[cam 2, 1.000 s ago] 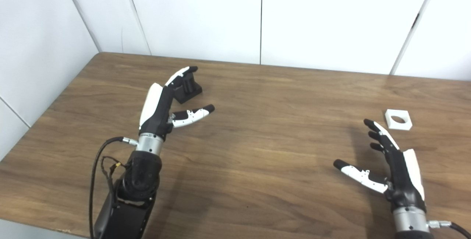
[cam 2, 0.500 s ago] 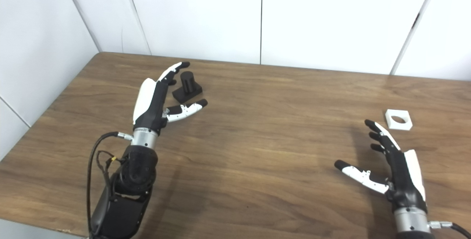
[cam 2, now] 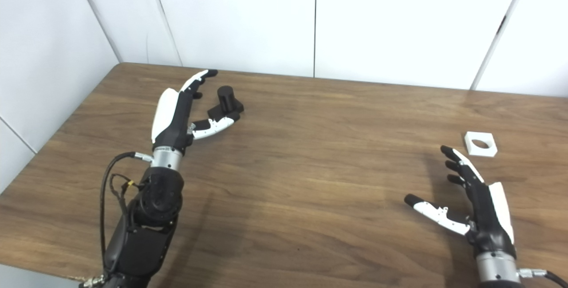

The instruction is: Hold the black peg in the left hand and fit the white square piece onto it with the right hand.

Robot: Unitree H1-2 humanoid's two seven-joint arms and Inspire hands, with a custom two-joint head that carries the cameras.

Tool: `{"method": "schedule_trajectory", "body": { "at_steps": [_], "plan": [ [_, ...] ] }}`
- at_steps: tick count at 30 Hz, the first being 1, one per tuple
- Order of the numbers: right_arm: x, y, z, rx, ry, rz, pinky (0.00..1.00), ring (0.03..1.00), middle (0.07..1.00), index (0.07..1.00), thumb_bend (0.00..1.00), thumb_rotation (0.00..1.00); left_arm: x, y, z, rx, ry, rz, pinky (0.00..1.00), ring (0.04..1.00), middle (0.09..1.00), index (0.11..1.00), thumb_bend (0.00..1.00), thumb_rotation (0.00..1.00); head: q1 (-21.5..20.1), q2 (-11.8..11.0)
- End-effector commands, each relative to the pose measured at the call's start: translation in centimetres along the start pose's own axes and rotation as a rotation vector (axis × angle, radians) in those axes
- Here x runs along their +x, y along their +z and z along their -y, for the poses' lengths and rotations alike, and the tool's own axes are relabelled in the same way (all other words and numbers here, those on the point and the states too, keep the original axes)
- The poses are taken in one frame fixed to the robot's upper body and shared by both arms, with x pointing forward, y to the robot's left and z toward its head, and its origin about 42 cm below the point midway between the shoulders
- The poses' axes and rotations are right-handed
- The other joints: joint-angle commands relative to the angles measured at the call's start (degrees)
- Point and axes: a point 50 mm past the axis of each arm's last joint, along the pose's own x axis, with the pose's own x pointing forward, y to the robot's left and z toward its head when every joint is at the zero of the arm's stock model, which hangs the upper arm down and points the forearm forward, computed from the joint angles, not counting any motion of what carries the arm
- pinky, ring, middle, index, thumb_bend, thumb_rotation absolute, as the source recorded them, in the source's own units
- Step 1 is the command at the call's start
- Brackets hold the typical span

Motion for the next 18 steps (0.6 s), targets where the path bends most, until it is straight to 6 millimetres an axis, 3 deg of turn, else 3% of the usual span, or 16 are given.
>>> {"method": "schedule_trajectory", "body": {
  "at_steps": [1,18],
  "plan": [
    [0.7,1.6,0.9,-0.004,-0.022,0.088,0.8,0.86,0.892,0.862,0.78,0.28,2.1,0.8,-1.7,0.02,0.065,0.053,0.8,0.896,0.898,0.827,0.69,0.24,0.03,0.02],
    [0.6,1.9,1.2,-0.001,-0.023,0.094,0.79,0.85,0.896,0.851,0.77,0.25,4.3,-1.4,-2.1,0.091,0.068,0.017,0.74,0.86,0.876,0.807,0.72,0.26,-0.43,0.11]
  ]
}}
